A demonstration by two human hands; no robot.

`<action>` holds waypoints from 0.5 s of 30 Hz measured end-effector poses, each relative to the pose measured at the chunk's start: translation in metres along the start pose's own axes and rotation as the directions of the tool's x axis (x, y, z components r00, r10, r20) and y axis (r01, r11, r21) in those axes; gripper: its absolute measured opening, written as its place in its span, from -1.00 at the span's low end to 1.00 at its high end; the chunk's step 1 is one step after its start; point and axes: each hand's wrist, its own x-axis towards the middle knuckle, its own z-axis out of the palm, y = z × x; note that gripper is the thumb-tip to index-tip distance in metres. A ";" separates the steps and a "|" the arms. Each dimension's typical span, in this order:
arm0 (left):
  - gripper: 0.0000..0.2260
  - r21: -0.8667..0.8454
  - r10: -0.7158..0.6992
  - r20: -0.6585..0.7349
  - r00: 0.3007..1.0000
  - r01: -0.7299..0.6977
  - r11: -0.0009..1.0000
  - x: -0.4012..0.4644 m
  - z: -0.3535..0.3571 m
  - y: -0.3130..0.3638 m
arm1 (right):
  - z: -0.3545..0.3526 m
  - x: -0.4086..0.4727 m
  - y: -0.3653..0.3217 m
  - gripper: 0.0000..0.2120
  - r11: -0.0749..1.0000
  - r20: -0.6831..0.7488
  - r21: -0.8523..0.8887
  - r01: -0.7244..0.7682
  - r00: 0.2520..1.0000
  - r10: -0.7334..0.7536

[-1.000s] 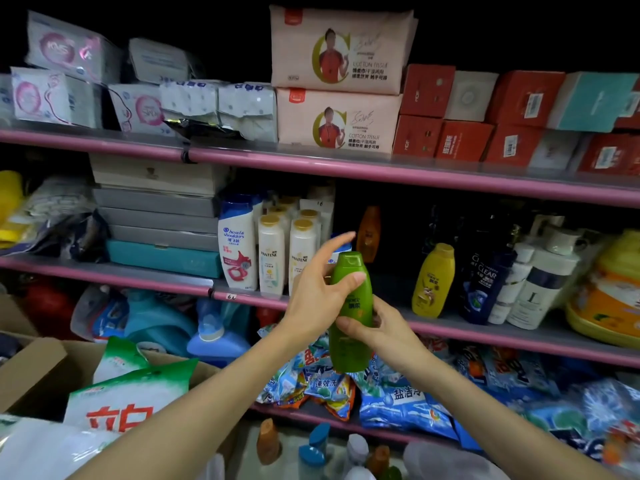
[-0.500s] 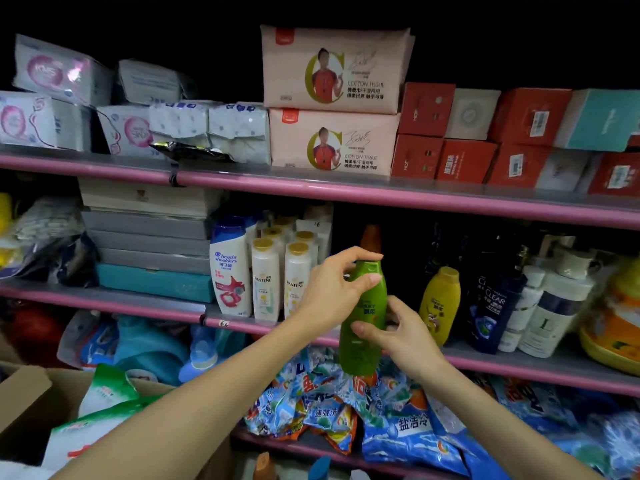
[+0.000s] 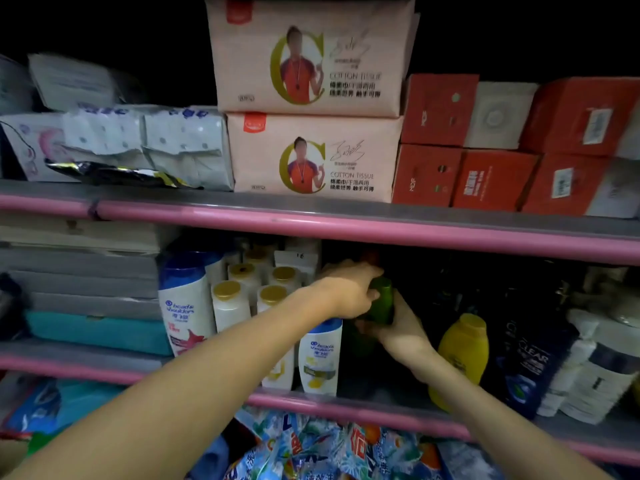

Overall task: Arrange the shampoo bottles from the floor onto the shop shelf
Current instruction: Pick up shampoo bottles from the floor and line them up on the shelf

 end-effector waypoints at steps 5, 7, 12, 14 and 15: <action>-0.65 -0.096 -0.024 0.079 0.997 0.031 0.995 0.018 -0.006 -0.014 | -0.003 0.041 -0.003 -0.45 0.980 0.086 -0.197 0.040 0.996 -0.024; -0.68 -0.178 -0.047 0.103 0.994 0.065 0.982 0.022 -0.009 -0.019 | -0.008 0.055 -0.006 -0.49 0.959 0.149 -0.281 0.028 0.989 0.014; -0.89 -0.307 -0.070 0.162 0.984 0.117 0.945 0.029 -0.010 -0.026 | -0.015 0.074 -0.009 -0.53 0.950 0.165 -0.312 -0.010 0.984 0.065; -0.85 -0.328 -0.105 0.211 0.972 0.171 0.929 0.032 -0.006 -0.029 | -0.017 0.078 -0.006 -0.53 0.961 0.150 -0.273 -0.040 0.985 0.083; -0.86 -0.336 -0.124 0.235 0.964 0.200 0.920 0.034 -0.005 -0.030 | -0.017 0.080 -0.006 -0.52 0.962 0.151 -0.270 -0.045 0.985 0.089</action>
